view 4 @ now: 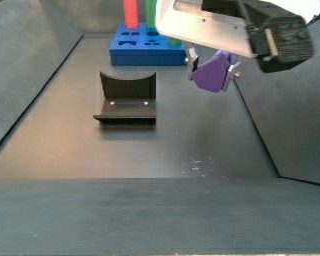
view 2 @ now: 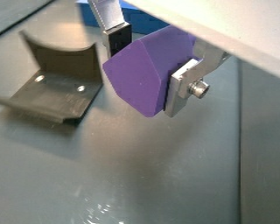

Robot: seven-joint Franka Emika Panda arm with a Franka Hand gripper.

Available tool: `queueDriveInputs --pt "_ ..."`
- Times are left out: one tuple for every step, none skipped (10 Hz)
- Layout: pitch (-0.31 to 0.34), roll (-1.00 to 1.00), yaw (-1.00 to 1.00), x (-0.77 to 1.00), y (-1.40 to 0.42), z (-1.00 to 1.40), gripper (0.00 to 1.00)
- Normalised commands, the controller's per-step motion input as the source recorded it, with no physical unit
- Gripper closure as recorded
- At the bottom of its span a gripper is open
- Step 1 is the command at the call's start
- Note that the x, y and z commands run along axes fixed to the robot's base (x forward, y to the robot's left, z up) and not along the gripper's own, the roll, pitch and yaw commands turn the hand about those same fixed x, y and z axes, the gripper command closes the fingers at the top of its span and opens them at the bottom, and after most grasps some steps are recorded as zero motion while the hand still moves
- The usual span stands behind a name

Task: Pick up the 3 prong object. Move up. Rotate the 3 prong object. Place the 3 prong object on the fixture. Regrasp the 3 prong object. Move to above the board. Insert the 3 prong object.
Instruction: Rotate the 3 prong object.

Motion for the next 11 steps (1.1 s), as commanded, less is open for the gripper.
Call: queueDriveInputs --pt "-0.001 0.0 -1.0 0.01 0.02 0.0 1.0" --pt "-0.001 0.0 -1.0 0.01 0.02 0.0 1.0" --pt "-0.001 0.0 -1.0 0.01 0.02 0.0 1.0" --pt "-0.001 0.0 -1.0 0.01 0.02 0.0 1.0" --pt "-0.001 0.0 -1.0 0.01 0.02 0.0 1.0" --pt "-0.001 0.0 -1.0 0.01 0.02 0.0 1.0" --pt "-0.001 0.0 -1.0 0.01 0.02 0.0 1.0" --pt "-0.001 0.0 -1.0 0.01 0.02 0.0 1.0" --pt "-0.002 0.0 -1.0 0.01 0.02 0.0 1.0" --pt "-0.002 0.0 -1.0 0.01 0.02 0.0 1.0" --pt "-0.002 0.0 -1.0 0.01 0.02 0.0 1.0"
